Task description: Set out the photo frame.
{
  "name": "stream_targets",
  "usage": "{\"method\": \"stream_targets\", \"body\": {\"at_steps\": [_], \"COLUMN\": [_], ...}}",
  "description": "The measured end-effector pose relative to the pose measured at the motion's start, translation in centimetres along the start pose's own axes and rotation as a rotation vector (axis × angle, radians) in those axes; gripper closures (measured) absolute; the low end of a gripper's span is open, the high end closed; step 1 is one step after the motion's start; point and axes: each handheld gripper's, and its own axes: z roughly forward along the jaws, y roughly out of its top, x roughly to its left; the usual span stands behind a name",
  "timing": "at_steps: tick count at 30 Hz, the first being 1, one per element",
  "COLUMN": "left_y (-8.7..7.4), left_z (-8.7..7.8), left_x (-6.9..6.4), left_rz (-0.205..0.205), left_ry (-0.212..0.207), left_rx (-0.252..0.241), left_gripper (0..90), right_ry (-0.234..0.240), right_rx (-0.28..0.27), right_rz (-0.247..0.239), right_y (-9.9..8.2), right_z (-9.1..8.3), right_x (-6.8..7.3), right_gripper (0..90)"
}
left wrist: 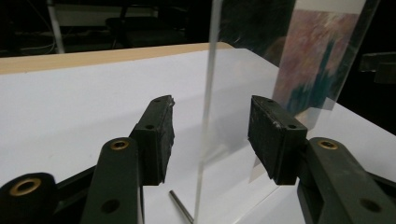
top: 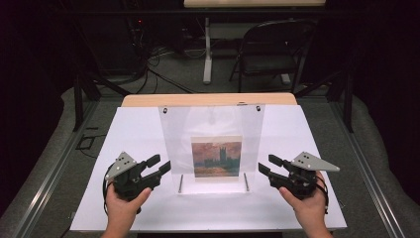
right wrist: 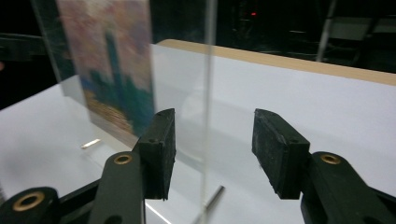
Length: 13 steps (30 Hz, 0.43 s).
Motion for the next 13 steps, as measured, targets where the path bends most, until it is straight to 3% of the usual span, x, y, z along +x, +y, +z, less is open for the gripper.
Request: {"method": "stream_targets", "body": {"at_steps": [4, 6, 9, 13], "left_y": [-1.8, -2.5, -3.4, -4.7], "left_z": [0.3, 0.6, 0.9, 1.4], "left_x": [1.4, 2.2, 3.2, 4.8], "left_rz": [-0.013, -0.033, -0.007, -0.063], "left_ry": [0.060, 0.063, 0.118, 0.111], "left_rx": [0.008, 0.021, 0.025, 0.038], "left_gripper": [48.0, 47.3, 45.4, 43.0], "right_ry": [-0.053, -0.085, -0.118, -0.121], "right_rx": [0.003, 0.010, 0.038, 0.078], "right_rz": [0.019, 0.022, 0.008, -0.008], "right_y": [-1.6, -2.6, -4.0, -5.6], "right_z": [-0.2, 0.1, 0.8, 1.8], "right_x": [-1.4, -2.0, -2.5, -3.2], "right_gripper": [46.8, 45.9, 44.5, 45.7]}}
